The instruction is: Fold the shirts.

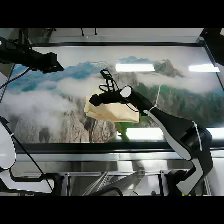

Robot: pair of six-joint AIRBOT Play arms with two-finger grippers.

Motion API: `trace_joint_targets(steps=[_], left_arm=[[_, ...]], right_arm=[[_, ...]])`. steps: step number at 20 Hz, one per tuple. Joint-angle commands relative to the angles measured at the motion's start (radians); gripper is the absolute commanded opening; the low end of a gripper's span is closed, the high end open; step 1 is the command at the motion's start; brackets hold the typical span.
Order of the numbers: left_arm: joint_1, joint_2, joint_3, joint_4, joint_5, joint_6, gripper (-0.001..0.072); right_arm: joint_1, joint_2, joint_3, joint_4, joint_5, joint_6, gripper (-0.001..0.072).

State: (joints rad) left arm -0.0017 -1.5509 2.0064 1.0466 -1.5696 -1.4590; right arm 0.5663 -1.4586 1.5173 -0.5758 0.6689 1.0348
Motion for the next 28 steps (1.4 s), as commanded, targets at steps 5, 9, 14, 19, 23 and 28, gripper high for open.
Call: trace_joint_targets(steps=[5,9,14,19,23,28], left_arm=[[-0.019,0.008,0.0,0.0,-0.02,0.011,0.0014],[-0.026,0.008,0.0,0.0,-0.025,0.011,0.0014],[-0.026,0.008,0.0,0.0,-0.025,0.02,0.0014],[-0.026,0.008,0.0,0.0,-0.026,0.022,0.0014],[-0.026,0.008,0.0,0.0,-0.026,0.022,0.0014],[-0.026,0.008,0.0,0.0,-0.029,0.022,0.0014]], right_arm=[[-0.325,0.223,0.001,-0.095,0.329,0.094,0.044],[-0.51,0.195,-0.05,-0.374,0.457,0.331,0.0616],[-0.51,0.072,-0.137,-0.37,0.473,0.319,0.0616],[-0.481,-0.045,-0.137,-0.301,0.427,0.289,0.0616],[-0.48,-0.074,-0.137,-0.276,0.432,0.264,0.061],[-0.486,-0.02,-0.124,0.058,0.42,0.061,0.0029]])
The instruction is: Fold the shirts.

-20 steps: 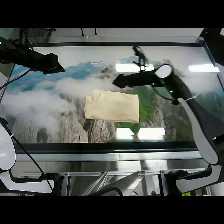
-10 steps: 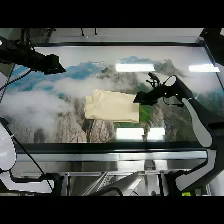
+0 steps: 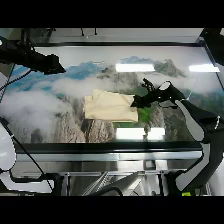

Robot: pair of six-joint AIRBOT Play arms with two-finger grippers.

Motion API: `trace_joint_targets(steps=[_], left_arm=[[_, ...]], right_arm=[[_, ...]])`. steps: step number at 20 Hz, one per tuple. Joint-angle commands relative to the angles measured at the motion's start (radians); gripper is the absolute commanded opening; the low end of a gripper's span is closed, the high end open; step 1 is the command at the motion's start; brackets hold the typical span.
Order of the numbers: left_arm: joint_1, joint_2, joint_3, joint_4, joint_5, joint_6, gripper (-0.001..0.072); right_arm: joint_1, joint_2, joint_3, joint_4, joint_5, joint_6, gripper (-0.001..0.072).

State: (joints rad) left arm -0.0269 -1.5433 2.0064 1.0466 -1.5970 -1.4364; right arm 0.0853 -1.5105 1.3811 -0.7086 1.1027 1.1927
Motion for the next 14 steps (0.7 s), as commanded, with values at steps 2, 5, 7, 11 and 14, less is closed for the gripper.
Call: trace_joint_targets(steps=[2,5,7,11,14], left_arm=[[-0.002,0.0,0.0,0.0,-0.001,-0.001,0.0014],[-0.002,0.0,0.0,-0.001,-0.001,-0.001,0.0014],[-0.002,0.0,0.0,-0.001,-0.005,-0.001,0.0014],[-0.002,0.0,0.0,0.0,-0.027,0.0,0.0014],[-0.002,0.0,0.0,0.0,-0.027,0.0,0.0014]], right_arm=[[-0.048,0.097,0.024,0.183,-0.084,-0.076,0.0027],[-0.227,0.224,0.024,0.053,-0.153,0.108,0.0027],[-0.383,0.304,0.022,-0.114,-0.109,0.225,0.0027],[-0.727,0.459,-0.09,-0.352,0.008,0.307,0.0026],[-0.961,0.528,-0.268,-0.351,0.069,0.228,0.0026]])
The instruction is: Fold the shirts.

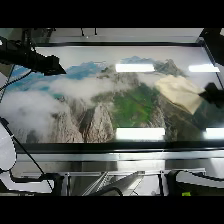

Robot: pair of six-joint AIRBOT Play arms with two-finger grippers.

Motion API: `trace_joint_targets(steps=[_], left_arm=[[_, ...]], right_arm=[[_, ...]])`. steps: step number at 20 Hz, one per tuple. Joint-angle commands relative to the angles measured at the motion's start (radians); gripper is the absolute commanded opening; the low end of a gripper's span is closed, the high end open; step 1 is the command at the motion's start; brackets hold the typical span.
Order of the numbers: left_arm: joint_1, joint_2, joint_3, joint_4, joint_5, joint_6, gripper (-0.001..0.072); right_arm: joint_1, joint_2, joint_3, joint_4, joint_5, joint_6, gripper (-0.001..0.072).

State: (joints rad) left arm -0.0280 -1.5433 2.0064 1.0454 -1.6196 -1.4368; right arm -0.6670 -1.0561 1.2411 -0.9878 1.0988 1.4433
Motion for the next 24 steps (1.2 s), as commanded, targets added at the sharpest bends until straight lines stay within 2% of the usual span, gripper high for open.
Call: trace_joint_targets(steps=[1,4,8,9,10,11,12,13,15,17,18,19,20,21,22,24], left_arm=[[0.0,0.0,0.0,0.001,-0.004,0.0,0.0014],[0.0,0.0,0.0,0.001,-0.005,0.008,0.0014],[0.0,0.0,0.0,0.0,-0.005,0.014,0.0014],[0.0,0.0,0.0,0.001,-0.005,0.015,0.0014],[0.0,0.0,0.0,0.001,-0.006,0.015,0.0014],[0.0,0.001,0.0,0.0,-0.008,0.015,0.0014],[0.0,0.0,0.0,0.0,-0.01,0.015,0.0014],[0.0,0.001,0.0,0.0,-0.011,0.015,0.0014],[0.0,0.006,0.0,-0.002,-0.011,0.015,0.0014],[0.0,0.024,0.0,-0.003,0.015,0.022,0.0014],[0.0,0.039,0.0,-0.003,0.037,0.024,0.0014],[0.001,0.058,0.0,-0.003,0.055,0.024,0.0014],[0.008,0.08,0.0,-0.021,0.064,0.027,0.0014],[0.018,0.101,0.0,-0.076,0.064,0.047,0.0014],[0.032,0.117,0.0,-0.132,0.061,0.062,0.0014],[0.06,0.159,-0.036,-0.213,0.052,0.067,0.0013]], right_arm=[[-0.269,0.086,-0.196,-0.072,0.081,-0.051,0.0027],[-0.389,0.113,-0.361,-0.071,0.08,-0.06,0.0027],[-0.413,0.175,-0.473,-0.072,0.039,-0.06,0.0038],[-0.414,0.182,-0.466,-0.072,0.04,-0.06,0.0132],[-0.414,0.187,-0.458,-0.076,0.048,-0.06,0.0415],[-0.414,0.19,-0.447,-0.092,0.066,-0.059,0.0608],[-0.414,0.192,-0.435,-0.124,0.104,-0.038,0.0627],[-0.414,0.198,-0.425,-0.17,0.145,0.016,0.0623],[-0.414,0.221,-0.394,-0.227,0.196,0.066,0.0443],[-0.411,0.247,-0.333,-0.174,0.217,0.072,0.0419],[-0.404,0.259,-0.285,-0.124,0.236,0.071,0.0416],[-0.39,0.27,-0.237,-0.069,0.255,0.065,0.0343],[-0.367,0.28,-0.193,0.011,0.27,0.04,0.0162],[-0.33,0.293,-0.157,0.116,0.27,0.003,0.0065],[-0.285,0.306,-0.136,0.219,0.262,-0.02,0.0038],[-0.165,0.327,-0.133,0.361,0.214,-0.058,0.0029]])
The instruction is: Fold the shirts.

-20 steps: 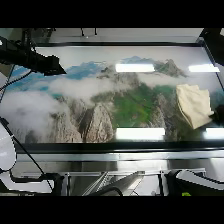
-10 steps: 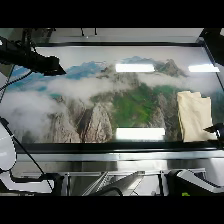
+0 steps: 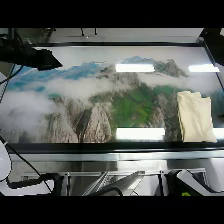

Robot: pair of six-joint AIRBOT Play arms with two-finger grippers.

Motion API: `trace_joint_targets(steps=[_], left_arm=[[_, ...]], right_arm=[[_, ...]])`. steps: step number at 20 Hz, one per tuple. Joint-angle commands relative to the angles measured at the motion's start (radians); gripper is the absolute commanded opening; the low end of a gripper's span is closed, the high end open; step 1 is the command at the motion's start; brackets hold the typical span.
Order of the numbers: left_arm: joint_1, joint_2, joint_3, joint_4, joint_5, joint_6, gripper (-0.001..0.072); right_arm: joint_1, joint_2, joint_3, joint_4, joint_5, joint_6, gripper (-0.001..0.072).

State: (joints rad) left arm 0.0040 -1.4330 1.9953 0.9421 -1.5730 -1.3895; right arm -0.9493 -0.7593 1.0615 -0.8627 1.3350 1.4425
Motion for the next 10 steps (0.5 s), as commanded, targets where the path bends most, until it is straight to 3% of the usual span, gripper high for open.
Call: trace_joint_targets(steps=[1,6,10], left_arm=[[0.039,0.091,-0.091,-0.133,0.017,0.021,0.0014],[0.042,0.422,-0.642,-0.132,0.106,0.084,0.0014],[0.042,0.681,-1.019,-0.126,0.142,0.145,0.0014]], right_arm=[[0.19,0.039,0.046,0.241,-0.042,-0.058,0.0029],[0.646,0.105,-0.024,0.172,-0.143,-0.055,0.0029],[0.931,0.15,-0.133,0.0,-0.236,0.007,0.0029]])
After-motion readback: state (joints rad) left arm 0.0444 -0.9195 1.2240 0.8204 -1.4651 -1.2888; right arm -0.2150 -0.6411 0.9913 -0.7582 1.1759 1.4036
